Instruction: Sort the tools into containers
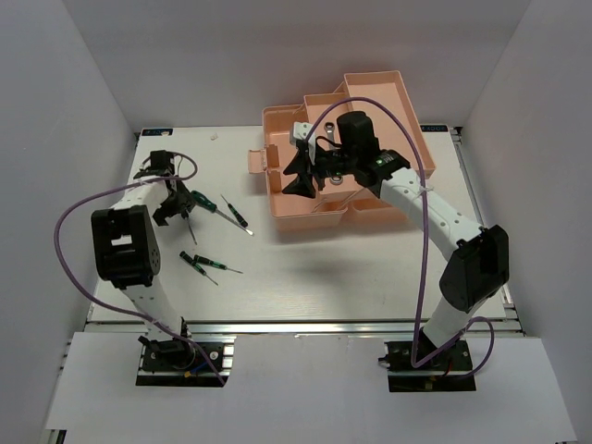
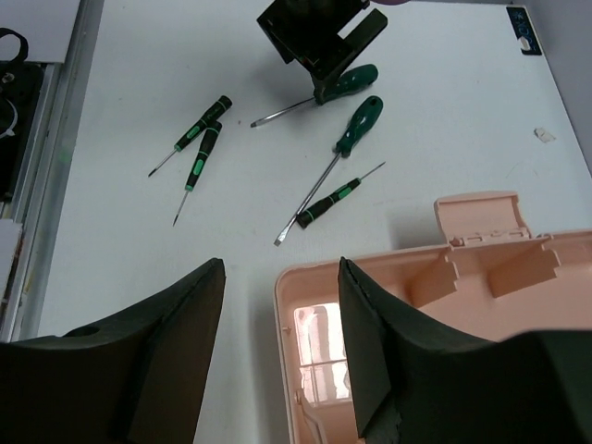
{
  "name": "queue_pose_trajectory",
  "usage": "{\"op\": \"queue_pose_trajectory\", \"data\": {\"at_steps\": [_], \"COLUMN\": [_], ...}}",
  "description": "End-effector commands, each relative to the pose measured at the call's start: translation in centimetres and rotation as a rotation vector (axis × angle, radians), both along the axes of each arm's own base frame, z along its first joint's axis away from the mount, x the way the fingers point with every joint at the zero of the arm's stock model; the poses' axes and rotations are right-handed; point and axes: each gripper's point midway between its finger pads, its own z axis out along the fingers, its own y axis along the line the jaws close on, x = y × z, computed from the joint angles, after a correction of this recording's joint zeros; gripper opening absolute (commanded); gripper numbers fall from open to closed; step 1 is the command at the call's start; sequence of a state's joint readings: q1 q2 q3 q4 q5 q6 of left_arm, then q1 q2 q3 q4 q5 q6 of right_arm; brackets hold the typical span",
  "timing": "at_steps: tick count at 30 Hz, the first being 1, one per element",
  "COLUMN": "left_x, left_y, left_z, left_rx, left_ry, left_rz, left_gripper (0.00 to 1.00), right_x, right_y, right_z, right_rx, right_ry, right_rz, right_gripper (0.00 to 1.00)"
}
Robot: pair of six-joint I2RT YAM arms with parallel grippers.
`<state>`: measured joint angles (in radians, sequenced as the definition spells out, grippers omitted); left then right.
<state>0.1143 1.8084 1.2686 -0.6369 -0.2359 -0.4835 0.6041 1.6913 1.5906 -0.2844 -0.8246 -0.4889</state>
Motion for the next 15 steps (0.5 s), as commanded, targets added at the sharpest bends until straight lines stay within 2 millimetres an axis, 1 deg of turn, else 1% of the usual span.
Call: {"op": "queue_pose_trajectory", "data": {"at_steps": [1, 2, 3, 4, 5, 7, 8, 9, 11, 12, 13, 14, 15], "left_x": [3.5, 3.7, 4.3, 4.6, 4.6, 5.5, 5.7, 5.7, 6.0, 6.0, 6.0, 5.5, 5.3], "left_y": [0.9, 1.0, 1.3, 1.5, 1.5, 1.5, 1.5, 1.5, 1.4, 1.4, 1.3, 1.3, 1.3], "left_z": [1.9, 0.6, 0.7, 0.2, -1.0, -1.4, -1.8, -2.7, -3.0, -3.2, -3.2, -3.6, -3.6], "left_rx": [0.054, 0.053, 0.058, 0.051, 0.041, 0.025, 0.024, 0.019, 0.013, 0.011, 0.007, 0.007, 0.01], "left_ry": [-0.076, -0.042, -0.046, -0.039, -0.016, -0.025, -0.02, -0.001, 0.003, 0.008, 0.006, 0.016, 0.017], "left_rz": [-0.06, -0.064, -0.059, -0.054, -0.051, -0.052, -0.05, -0.048, -0.046, -0.047, -0.047, -0.046, -0.045], "left_gripper": [0.82, 0.82, 0.82, 0.81, 0.81, 0.8, 0.77, 0.75, 0.69, 0.61, 0.57, 0.49, 0.34], "right_x": [0.1, 0.0, 0.0, 0.0, 0.0, 0.0, 0.1, 0.1, 0.2, 0.3, 0.3, 0.5, 0.5], "right_y": [-0.4, -0.4, -0.5, -0.6, -0.6, -0.7, -0.8, -0.7, -0.8, -0.7, -0.7, -0.7, -0.6], "right_z": [1.2, 1.2, 0.9, 0.9, 0.8, 0.6, 0.7, 0.5, 0.3, 0.3, 0.3, 0.3, 0.2], "right_rx": [0.024, 0.024, 0.019, 0.017, 0.016, 0.01, 0.008, 0.006, 0.001, 0.0, 0.001, 0.0, 0.001], "right_ry": [-0.016, -0.015, -0.008, -0.008, -0.006, -0.001, 0.001, 0.007, 0.018, 0.019, 0.02, 0.024, 0.025], "right_rz": [-0.032, -0.035, -0.04, -0.046, -0.048, -0.056, -0.062, -0.063, -0.071, -0.074, -0.077, -0.082, -0.083], "right_gripper": [0.58, 0.58, 0.58, 0.58, 0.58, 0.58, 0.58, 0.58, 0.58, 0.58, 0.58, 0.58, 0.58]}}
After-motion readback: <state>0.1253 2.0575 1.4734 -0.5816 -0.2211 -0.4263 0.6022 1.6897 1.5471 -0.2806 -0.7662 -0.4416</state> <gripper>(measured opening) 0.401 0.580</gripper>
